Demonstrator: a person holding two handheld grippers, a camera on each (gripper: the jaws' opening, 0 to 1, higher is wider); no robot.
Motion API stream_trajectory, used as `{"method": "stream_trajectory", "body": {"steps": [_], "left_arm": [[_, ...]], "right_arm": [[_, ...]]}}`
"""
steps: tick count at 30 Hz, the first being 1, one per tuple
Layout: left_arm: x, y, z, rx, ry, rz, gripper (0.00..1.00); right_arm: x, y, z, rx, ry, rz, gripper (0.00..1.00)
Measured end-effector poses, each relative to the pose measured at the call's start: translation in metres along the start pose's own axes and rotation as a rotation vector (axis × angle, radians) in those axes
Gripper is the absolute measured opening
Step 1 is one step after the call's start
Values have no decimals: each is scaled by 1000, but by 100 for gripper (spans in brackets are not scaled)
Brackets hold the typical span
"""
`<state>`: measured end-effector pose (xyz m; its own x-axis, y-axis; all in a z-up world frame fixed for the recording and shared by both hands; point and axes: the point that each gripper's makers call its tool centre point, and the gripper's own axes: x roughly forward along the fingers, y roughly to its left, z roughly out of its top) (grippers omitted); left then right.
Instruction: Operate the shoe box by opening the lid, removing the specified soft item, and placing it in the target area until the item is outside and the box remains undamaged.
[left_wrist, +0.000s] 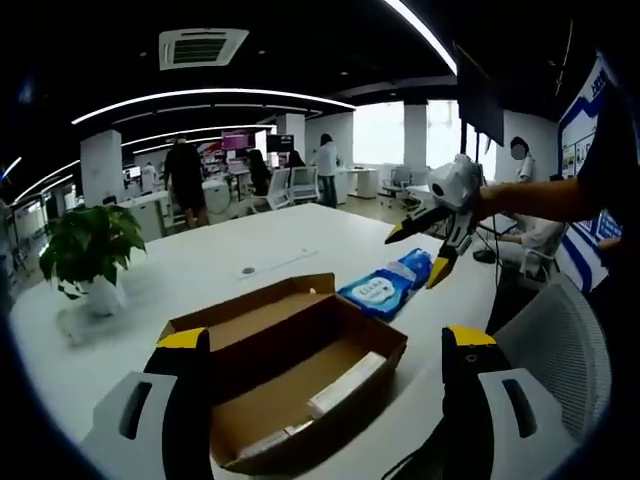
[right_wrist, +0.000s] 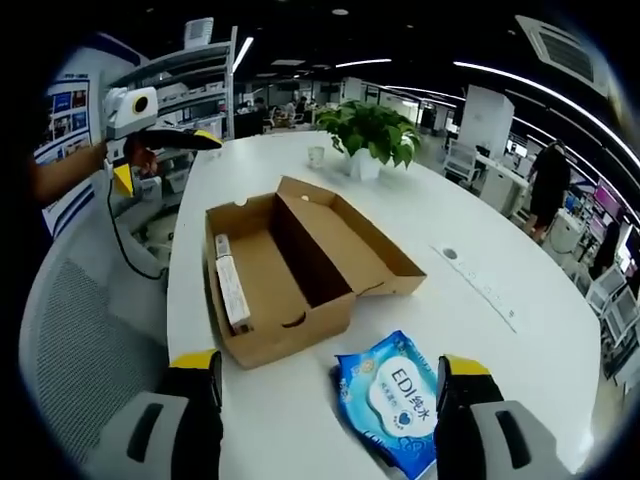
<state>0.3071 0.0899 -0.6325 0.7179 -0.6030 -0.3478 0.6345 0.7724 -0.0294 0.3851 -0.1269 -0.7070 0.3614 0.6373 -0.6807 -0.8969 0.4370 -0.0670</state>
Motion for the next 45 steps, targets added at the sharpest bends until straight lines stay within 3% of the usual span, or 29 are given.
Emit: {"method": "stream_trajectory", "body": {"steps": [3, 13, 20, 25, 32, 45], "left_arm": [[-13, 4, -6, 4, -6, 33, 100], [-34, 8, -37, 14, 62, 84, 100], [-41, 4, -44, -27, 40, 122, 100], [-44, 3, -43, -60, -1, 155, 100], [-51, 14, -27, -108, -109, 247, 100], [-37, 5, -33, -101, -76, 202, 100]], "right_arm": [[9, 6, 5, -31, -4, 35, 87], [37, 23, 17, -99, 1, 126, 82], [57, 34, 24, -133, 5, 182, 75], [72, 43, 25, -171, 28, 214, 74], [90, 51, 28, -195, 35, 232, 72], [116, 60, 26, -255, 78, 264, 70]]}}
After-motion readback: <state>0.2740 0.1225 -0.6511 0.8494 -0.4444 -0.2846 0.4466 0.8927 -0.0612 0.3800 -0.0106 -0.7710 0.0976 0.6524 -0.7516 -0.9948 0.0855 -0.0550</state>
